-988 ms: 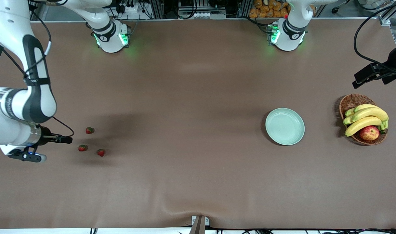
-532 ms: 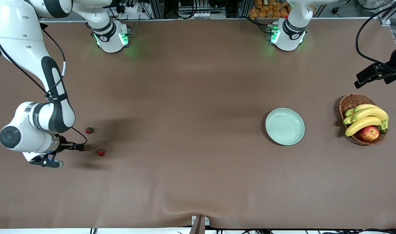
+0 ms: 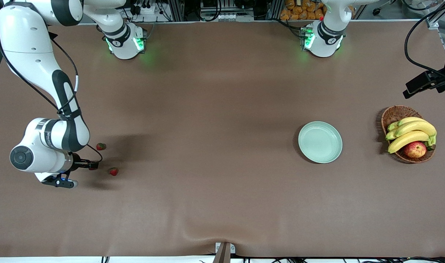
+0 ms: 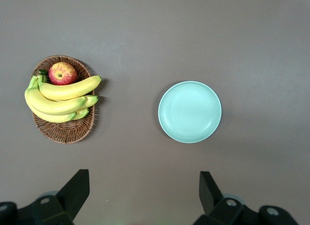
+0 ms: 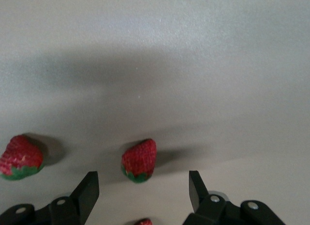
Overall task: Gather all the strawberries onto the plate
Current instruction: 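Reach the right gripper down and grasp a red strawberry, then set the strawberry mid-table with the right gripper while the left gripper approaches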
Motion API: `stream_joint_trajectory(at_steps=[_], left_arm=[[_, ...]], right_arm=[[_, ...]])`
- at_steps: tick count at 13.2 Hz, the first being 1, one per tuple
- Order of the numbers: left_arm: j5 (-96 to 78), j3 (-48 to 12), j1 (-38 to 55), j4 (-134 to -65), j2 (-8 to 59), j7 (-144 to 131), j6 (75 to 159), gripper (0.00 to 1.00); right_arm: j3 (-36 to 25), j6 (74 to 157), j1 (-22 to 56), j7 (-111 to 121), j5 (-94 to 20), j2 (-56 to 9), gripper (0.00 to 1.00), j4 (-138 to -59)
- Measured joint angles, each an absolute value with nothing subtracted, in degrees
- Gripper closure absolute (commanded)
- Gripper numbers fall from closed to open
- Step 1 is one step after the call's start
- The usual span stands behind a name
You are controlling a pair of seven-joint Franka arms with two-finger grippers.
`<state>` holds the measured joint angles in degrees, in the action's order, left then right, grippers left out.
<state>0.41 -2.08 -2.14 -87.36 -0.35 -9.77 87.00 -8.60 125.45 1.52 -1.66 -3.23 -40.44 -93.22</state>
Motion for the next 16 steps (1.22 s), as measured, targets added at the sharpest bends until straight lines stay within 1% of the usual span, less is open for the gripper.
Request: stream_joint_trajectory(at_steps=[3, 5, 6, 7, 8, 10, 11, 13, 14, 15, 16], left_arm=[[0.41, -2.42, -2.07, -87.36, -0.35, -9.77, 86.86, 0.00], [0.41, -2.85, -1.97, -87.36, -0.35, -9.78, 86.77, 0.00], [0.41, -3.40, -1.93, -87.37, -0.35, -9.84, 86.74, 0.00], [0.41, -4.03, -1.88, -87.39, -0.35, -10.19, 86.70, 0.00], [0.41, -4.53, -1.75, -87.42, -0.34, -10.55, 86.66, 0.00], [0.41, -5.36, -1.60, -87.49, -0.25, -10.77, 86.62, 0.00], [0.41, -5.66, -1.56, -87.51, -0.16, -10.92, 86.62, 0.00], [0.41, -6.11, -1.52, -87.54, 0.08, -10.95, 86.61, 0.00], [0.41, -6.40, -1.51, -87.56, 0.22, -10.95, 86.61, 0.00], [0.41, -6.66, -1.51, -87.58, 0.33, -10.95, 86.61, 0.00], [0.41, -6.96, -1.53, -87.60, 0.38, -10.95, 86.61, 0.00]], right_arm=[[-8.54, 127.12, 1.88, -1.66, -3.23, -41.48, 0.34, -93.22], [-8.54, 127.22, 1.96, -1.66, -3.23, -41.54, 0.47, -93.22], [-8.55, 127.22, 1.96, -1.66, -3.23, -41.55, 0.57, -93.22], [-8.57, 127.22, 1.96, -1.66, -3.23, -41.56, 0.64, -93.22], [-8.58, 127.22, 1.96, -1.66, -3.24, -41.58, 0.73, -93.22], [-8.60, 127.22, 1.96, -1.66, -3.24, -41.70, 0.88, -93.22], [-8.63, 127.20, 1.95, -1.66, -3.24, -41.67, 0.91, -93.17], [-8.56, 127.46, 1.96, -1.66, -3.24, -41.70, 0.92, -92.93], [-8.29, 127.97, 1.98, -1.62, -3.24, -41.62, 0.95, -92.24], [-7.66, 128.42, 2.01, -1.61, -3.24, -41.40, 0.97, -90.68], [-6.66, 128.45, 2.09, -1.61, -3.27, -40.85, 0.97, -88.72]])
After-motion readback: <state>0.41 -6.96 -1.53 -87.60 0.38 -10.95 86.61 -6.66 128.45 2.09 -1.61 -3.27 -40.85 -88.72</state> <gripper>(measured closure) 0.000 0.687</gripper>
